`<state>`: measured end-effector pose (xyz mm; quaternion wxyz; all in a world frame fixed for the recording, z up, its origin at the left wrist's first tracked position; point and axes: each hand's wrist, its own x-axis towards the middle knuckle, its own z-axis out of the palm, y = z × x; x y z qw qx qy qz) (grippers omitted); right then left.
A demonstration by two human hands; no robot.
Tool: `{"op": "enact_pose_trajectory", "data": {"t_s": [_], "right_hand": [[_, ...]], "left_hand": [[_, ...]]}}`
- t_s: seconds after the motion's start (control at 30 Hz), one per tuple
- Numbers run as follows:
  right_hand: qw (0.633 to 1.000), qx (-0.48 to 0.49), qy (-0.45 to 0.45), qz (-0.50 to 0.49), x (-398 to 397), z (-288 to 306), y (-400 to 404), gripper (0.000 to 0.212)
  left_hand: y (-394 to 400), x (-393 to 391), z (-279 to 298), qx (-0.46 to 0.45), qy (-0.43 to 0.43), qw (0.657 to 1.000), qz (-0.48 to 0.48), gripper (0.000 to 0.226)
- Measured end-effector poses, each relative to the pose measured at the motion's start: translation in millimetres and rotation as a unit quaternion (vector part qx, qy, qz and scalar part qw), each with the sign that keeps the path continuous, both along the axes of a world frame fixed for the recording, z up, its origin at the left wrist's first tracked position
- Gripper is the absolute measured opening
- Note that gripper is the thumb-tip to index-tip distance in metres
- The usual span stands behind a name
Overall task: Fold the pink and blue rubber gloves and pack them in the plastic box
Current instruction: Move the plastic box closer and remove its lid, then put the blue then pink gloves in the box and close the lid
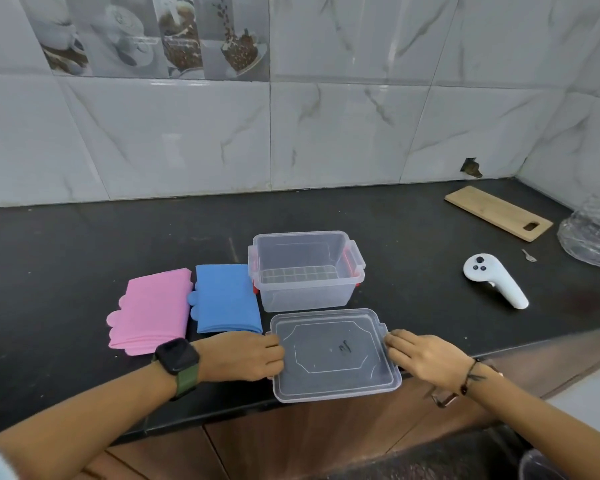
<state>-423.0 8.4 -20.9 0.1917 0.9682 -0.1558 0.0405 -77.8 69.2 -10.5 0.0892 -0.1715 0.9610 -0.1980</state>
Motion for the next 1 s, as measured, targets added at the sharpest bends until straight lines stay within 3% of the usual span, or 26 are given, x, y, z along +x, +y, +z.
{"op": "enact_pose_trajectory", "data": {"t_s": [0.1, 0.2, 0.27, 0.33, 0.4, 0.5, 0.57, 0.63, 0.7, 0.83, 1.0], "right_hand": [[1.000, -0.023, -0.007, -0.006, 2, 3, 0, 0.005], [0.997, -0.021, -0.076, -0.029, 18, 17, 2, 0.021], [0.987, 0.003, -0.152, -0.058, 41, 29, 5, 0.019], [0.954, 0.127, -0.244, -0.122, 76, 39, 11, 0.028], [0.857, 0.315, -0.355, -0.202, 118, 45, 19, 0.024], [0.621, 0.618, -0.390, -0.286, 177, 46, 24, 0.018], [0.464, 0.729, -0.412, -0.290, 207, 46, 28, 0.008], [0.345, 0.761, -0.448, -0.319, 229, 48, 35, 0.011], [0.267, 0.763, -0.476, -0.344, 243, 48, 44, 0.009], [0.162, 0.752, -0.531, -0.355, 256, 45, 64, 0.012], [0.073, 0.736, -0.565, -0.367, 267, 32, 79, 0.057]], "left_hand": [[5, 2, -5, -0.002, 0.026, 0.999, 0.033, 0.021], [12, 5, -7, -0.004, 0.113, 0.988, 0.104, 0.035], [14, 7, -1, 0.002, 0.220, 0.959, 0.179, 0.039], [11, 12, 10, 0.025, 0.335, 0.908, 0.248, 0.031], [5, 22, 24, 0.075, 0.438, 0.844, 0.301, 0.025], [-7, 41, 46, 0.099, 0.491, 0.777, 0.381, 0.025], [-20, 53, 56, 0.117, 0.483, 0.763, 0.415, 0.024], [-34, 64, 63, 0.143, 0.468, 0.755, 0.435, 0.025], [-48, 72, 66, 0.174, 0.447, 0.749, 0.457, 0.027], [-75, 86, 63, 0.241, 0.347, 0.758, 0.497, 0.033], [-102, 94, 50, 0.317, 0.214, 0.769, 0.512, 0.053]]}}
